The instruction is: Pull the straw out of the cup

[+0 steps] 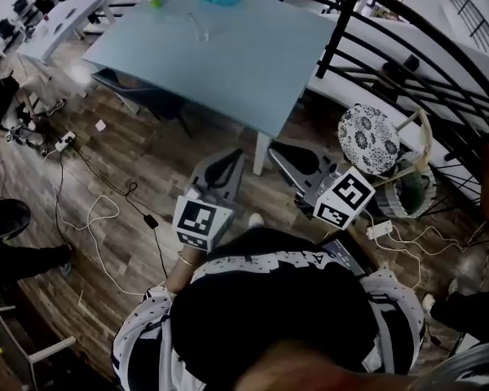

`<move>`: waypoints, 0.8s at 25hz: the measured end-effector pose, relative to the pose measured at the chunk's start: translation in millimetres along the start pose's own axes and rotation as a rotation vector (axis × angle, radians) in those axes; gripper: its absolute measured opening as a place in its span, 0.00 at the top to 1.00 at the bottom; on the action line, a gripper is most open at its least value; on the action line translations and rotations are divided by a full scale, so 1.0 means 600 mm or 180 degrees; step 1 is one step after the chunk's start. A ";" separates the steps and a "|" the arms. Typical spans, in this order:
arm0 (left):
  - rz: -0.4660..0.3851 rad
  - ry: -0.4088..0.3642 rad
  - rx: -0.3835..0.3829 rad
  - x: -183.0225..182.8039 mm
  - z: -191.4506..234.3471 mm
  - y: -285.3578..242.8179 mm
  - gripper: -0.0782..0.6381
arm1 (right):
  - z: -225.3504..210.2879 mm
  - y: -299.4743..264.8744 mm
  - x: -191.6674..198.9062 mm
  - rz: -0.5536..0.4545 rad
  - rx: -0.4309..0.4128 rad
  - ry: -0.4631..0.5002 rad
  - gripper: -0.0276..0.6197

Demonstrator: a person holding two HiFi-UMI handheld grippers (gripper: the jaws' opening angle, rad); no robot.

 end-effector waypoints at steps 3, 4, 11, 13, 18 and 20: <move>-0.0011 -0.0023 0.0000 -0.007 0.003 -0.012 0.87 | -0.014 -0.002 -0.004 -0.0024 -0.0003 -0.0004 0.90; -0.0010 -0.0030 0.0000 -0.010 0.003 -0.016 0.87 | -0.019 -0.003 -0.005 -0.0026 -0.0014 -0.0007 0.90; 0.0043 -0.0014 -0.0046 -0.017 0.024 -0.040 0.87 | -0.054 -0.025 -0.018 -0.0049 -0.0072 -0.0010 0.90; 0.0044 -0.0008 -0.0073 -0.018 0.033 -0.046 0.87 | -0.064 -0.034 -0.018 -0.0045 -0.0093 -0.0022 0.90; 0.0024 -0.0002 -0.0141 -0.015 0.054 -0.059 0.87 | -0.082 -0.054 -0.019 -0.0055 -0.0163 -0.0007 0.90; 0.0008 0.0004 -0.0180 -0.013 0.061 -0.065 0.87 | -0.089 -0.059 -0.018 -0.0063 -0.0185 0.0019 0.90</move>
Point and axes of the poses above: the fingertips, and each gripper's own axes: y backward along the fingers, z to its left, x out of its underside, the point moved 5 cm from there along y, backward along the fingers, and after that the axes turned 11 degrees about z, right-handed, at the moved point
